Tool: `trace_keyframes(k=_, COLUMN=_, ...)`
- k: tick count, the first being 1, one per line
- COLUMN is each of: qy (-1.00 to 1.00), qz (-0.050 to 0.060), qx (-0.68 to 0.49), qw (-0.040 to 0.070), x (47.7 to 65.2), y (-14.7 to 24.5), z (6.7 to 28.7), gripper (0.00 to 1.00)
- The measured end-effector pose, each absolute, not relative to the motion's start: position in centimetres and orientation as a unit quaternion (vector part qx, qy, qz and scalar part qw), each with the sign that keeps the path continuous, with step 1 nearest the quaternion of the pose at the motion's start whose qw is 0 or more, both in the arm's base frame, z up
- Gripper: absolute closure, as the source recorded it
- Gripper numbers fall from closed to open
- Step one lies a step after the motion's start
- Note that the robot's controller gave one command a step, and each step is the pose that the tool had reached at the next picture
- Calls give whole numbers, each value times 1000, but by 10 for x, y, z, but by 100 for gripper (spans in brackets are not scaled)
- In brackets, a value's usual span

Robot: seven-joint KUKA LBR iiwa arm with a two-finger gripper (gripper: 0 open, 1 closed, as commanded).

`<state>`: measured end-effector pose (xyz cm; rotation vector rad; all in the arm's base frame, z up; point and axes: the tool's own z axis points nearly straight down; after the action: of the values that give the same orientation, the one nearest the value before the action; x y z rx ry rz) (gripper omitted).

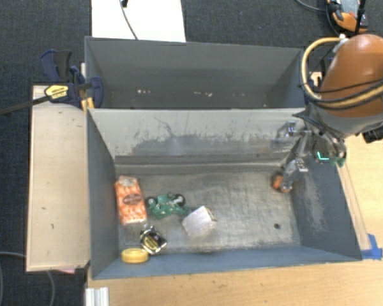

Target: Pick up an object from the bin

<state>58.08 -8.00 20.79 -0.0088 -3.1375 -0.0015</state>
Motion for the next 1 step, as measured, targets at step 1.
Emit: trace_keyframes(k=1, qy=-1000, qz=0, qx=-2, qw=-2, x=582, y=-80, z=213, gripper=0)
